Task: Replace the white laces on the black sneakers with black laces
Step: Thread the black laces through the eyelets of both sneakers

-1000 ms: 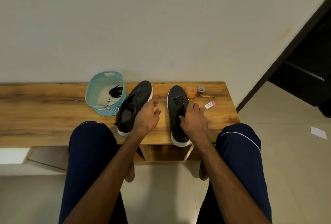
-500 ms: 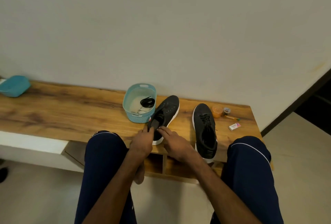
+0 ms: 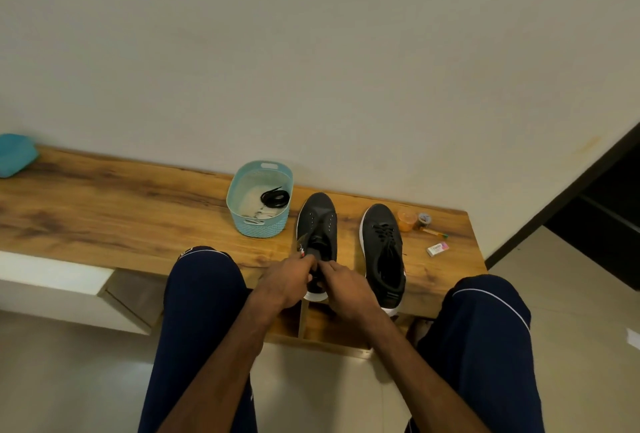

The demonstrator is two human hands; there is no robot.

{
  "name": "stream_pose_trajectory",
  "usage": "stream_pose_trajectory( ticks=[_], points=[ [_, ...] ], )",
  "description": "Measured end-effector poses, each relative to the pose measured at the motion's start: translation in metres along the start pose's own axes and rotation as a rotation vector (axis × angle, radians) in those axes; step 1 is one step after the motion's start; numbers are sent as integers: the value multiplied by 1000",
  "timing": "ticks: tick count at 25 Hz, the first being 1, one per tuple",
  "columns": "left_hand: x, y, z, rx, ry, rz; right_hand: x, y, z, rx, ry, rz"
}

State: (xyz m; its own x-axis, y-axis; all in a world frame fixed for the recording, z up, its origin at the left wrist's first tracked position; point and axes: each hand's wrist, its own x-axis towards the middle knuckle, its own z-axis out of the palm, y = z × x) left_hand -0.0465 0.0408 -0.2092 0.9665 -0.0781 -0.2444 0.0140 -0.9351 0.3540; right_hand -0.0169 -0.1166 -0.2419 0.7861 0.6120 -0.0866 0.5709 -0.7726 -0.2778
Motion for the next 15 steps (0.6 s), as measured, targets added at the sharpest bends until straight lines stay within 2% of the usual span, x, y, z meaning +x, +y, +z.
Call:
stream_pose_trajectory(
  ticks=[5, 8, 12, 15],
  points=[
    [1, 3, -5, -56, -27, 23, -10, 9, -1, 47, 5, -37],
    [4, -2, -20, -88, 46, -10, -12, 8, -8, 100, 56, -47],
    [13, -24, -43, 30, 191, -92, 0, 6, -27, 224, 186, 8],
    [23, -40, -50, 98, 204, -159, 29, 1, -42, 246, 220, 38]
  ],
)
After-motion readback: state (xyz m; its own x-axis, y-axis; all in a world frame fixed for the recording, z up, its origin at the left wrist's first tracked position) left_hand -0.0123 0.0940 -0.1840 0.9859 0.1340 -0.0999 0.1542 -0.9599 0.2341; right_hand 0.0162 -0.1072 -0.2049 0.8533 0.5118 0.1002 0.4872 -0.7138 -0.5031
